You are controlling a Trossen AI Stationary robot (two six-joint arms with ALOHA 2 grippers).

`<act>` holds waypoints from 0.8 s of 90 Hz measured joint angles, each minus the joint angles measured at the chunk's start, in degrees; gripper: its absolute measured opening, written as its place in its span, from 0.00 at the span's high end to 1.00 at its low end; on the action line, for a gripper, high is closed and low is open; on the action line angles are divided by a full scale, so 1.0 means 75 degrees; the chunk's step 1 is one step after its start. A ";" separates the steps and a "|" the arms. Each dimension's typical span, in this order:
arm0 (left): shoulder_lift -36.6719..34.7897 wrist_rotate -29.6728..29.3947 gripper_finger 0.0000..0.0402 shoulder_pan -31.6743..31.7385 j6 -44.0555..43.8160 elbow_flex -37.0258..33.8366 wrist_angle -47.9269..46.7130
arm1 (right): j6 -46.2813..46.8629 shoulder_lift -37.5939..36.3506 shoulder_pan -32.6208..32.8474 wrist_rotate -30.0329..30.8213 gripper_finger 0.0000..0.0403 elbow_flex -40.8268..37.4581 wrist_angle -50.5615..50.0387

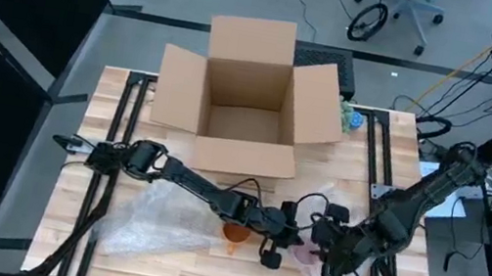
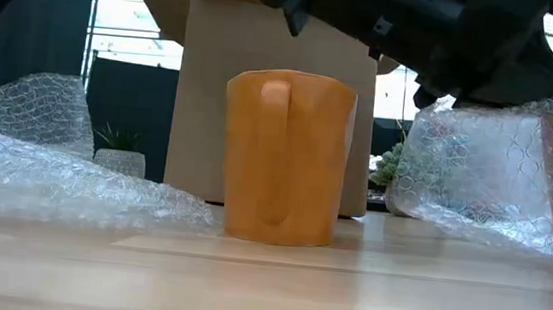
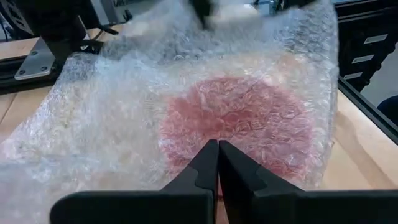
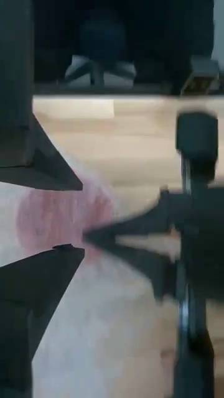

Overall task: Wrap mug
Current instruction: Wrap the pink mug with the transparent bubble wrap

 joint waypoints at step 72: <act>-0.0012 0.0076 1.00 -0.0043 0.0046 -0.0041 0.0426 | -0.0408 0.2248 -0.0605 -0.0209 0.91 -0.0628 0.0696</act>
